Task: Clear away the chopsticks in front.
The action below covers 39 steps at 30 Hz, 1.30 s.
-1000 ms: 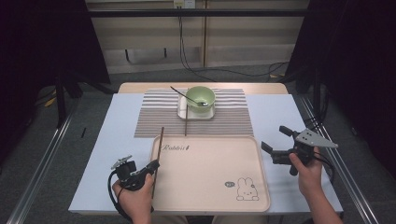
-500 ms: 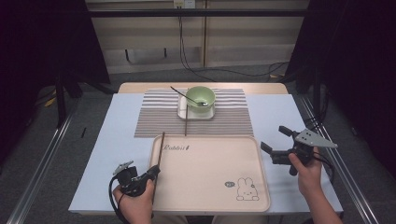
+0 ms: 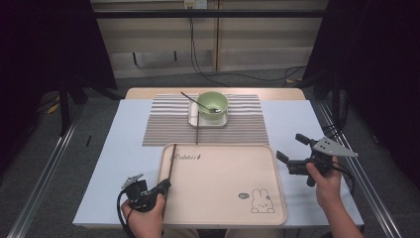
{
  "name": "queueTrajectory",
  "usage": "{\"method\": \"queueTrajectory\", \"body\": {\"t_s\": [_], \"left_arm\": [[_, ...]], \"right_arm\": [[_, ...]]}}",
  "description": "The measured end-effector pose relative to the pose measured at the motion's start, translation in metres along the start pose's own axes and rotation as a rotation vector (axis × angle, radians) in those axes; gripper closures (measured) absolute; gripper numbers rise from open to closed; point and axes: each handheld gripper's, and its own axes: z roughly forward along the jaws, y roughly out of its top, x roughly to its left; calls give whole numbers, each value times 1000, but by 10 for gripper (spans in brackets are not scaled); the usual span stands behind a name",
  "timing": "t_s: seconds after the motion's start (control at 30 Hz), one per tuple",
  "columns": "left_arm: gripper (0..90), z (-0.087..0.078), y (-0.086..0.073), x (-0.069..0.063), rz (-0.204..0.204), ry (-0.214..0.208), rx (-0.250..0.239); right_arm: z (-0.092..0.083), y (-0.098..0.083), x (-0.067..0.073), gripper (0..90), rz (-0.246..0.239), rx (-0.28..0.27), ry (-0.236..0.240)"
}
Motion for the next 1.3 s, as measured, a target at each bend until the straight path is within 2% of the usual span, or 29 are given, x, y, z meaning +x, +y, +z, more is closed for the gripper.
{"method": "queueTrajectory", "body": {"t_s": [0.2, 0.33, 0.47, 0.53, 0.6, 0.63, 0.73, 0.9, 0.97, 1.3], "left_arm": [[853, 4, -3, 1, -17, 13, 8], [852, 6, -3, 0, -3, 27, 12], [852, 8, -3, -1, -15, 32, 10], [851, 8, -4, -1, -5, 44, 17], [851, 8, -4, -1, -11, 37, 13], [850, 9, -4, -2, -1, 52, 7], [848, 9, -5, -2, -13, 47, 6], [843, 9, -5, -3, -8, 59, 6], [842, 10, -5, -3, -12, 41, 10], [815, 10, -4, -4, 8, 52, 10]], "right_arm": [[0, 0, 0, 11, -1, 0, 2], [0, 0, 0, 10, 1, 3, 5], [0, 0, 0, 11, -2, -4, 3], [0, 0, 0, 11, -2, -5, 0], [0, 0, 0, 11, -1, -1, -1], [0, 0, 0, 10, -1, -2, 0], [0, 0, 0, 11, -2, -3, 3], [0, 0, 0, 11, -4, -5, 1], [0, 0, 0, 12, -4, -5, 1], [0, 0, 0, 12, -6, -7, 2]]}}
